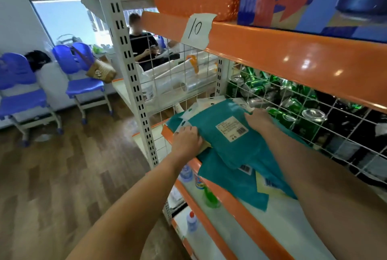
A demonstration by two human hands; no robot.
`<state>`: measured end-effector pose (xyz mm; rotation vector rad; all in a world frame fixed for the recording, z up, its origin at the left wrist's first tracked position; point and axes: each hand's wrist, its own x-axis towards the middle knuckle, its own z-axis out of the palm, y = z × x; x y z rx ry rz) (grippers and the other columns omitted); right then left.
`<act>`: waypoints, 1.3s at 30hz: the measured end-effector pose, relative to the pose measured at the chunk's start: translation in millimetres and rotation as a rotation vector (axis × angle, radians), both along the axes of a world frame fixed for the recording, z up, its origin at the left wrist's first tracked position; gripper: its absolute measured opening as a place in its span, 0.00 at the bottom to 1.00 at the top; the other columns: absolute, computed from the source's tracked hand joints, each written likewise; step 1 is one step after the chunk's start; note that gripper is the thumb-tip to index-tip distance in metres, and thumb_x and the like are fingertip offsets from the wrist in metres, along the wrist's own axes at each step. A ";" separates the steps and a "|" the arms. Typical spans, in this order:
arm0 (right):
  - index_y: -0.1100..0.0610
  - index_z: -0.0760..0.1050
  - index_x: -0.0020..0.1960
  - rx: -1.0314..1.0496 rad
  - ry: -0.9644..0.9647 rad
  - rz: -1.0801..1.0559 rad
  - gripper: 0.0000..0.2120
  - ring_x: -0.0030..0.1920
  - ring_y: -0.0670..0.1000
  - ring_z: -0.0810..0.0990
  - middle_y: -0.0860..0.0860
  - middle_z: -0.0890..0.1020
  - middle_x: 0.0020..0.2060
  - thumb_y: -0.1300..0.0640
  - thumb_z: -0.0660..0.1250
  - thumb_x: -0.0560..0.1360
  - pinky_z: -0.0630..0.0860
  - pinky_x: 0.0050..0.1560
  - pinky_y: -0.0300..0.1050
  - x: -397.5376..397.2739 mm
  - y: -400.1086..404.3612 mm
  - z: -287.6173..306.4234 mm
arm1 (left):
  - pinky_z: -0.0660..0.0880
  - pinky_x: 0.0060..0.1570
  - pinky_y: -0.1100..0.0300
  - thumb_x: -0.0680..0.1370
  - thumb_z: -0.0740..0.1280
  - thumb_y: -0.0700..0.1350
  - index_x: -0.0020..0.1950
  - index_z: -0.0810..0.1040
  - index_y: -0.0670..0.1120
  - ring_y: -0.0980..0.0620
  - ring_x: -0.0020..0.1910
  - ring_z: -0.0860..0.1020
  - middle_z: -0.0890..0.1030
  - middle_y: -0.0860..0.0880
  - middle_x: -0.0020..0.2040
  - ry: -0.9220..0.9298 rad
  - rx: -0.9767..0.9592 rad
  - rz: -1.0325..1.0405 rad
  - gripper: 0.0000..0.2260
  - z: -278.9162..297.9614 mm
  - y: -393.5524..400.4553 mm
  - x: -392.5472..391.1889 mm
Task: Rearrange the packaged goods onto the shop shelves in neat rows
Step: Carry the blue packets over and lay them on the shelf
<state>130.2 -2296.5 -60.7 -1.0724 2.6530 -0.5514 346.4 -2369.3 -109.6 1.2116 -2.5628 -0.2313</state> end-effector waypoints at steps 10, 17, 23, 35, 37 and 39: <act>0.62 0.72 0.59 -0.360 -0.554 -0.141 0.19 0.43 0.54 0.81 0.57 0.80 0.48 0.51 0.69 0.75 0.79 0.41 0.49 -4.0 22.1 3.8 | 0.69 0.62 0.52 0.81 0.55 0.50 0.63 0.72 0.42 0.46 0.61 0.71 0.74 0.43 0.62 -0.015 0.000 -0.035 0.16 4.6 -2.9 -5.9; 0.65 0.75 0.59 -0.556 -0.890 -0.217 0.17 0.44 0.59 0.81 0.60 0.82 0.48 0.59 0.70 0.74 0.80 0.49 0.57 2.9 56.7 -2.4 | 0.72 0.58 0.52 0.80 0.57 0.52 0.61 0.73 0.44 0.45 0.57 0.73 0.76 0.44 0.59 -0.024 0.017 -0.038 0.16 12.2 8.6 -10.0; 0.63 0.75 0.47 -0.752 -1.027 -0.375 0.09 0.41 0.59 0.80 0.60 0.81 0.47 0.59 0.72 0.73 0.78 0.49 0.60 16.3 97.4 -0.4 | 0.71 0.57 0.50 0.79 0.58 0.47 0.62 0.71 0.41 0.40 0.59 0.73 0.76 0.40 0.60 -0.024 0.046 -0.122 0.15 25.4 26.4 -16.1; 0.64 0.76 0.57 -1.059 -0.946 -0.599 0.14 0.44 0.58 0.80 0.62 0.80 0.53 0.60 0.71 0.73 0.79 0.48 0.55 81.0 173.1 -15.3 | 0.64 0.61 0.50 0.80 0.56 0.47 0.65 0.70 0.41 0.40 0.62 0.70 0.75 0.41 0.62 -0.035 -0.017 -0.372 0.16 30.0 62.9 6.9; 0.63 0.76 0.56 -1.077 -0.900 -0.673 0.14 0.47 0.58 0.80 0.60 0.81 0.53 0.59 0.71 0.73 0.78 0.51 0.56 99.1 186.8 -16.5 | 0.67 0.58 0.51 0.80 0.56 0.47 0.64 0.70 0.41 0.41 0.60 0.72 0.75 0.41 0.61 -0.019 0.022 -0.426 0.15 27.6 67.6 16.3; 0.64 0.76 0.58 -1.074 -0.869 -0.734 0.16 0.50 0.59 0.81 0.59 0.81 0.53 0.58 0.71 0.73 0.78 0.54 0.58 115.7 201.3 -20.2 | 0.72 0.53 0.51 0.80 0.57 0.48 0.63 0.70 0.40 0.41 0.56 0.74 0.75 0.41 0.60 0.005 0.087 -0.456 0.16 23.4 74.9 26.0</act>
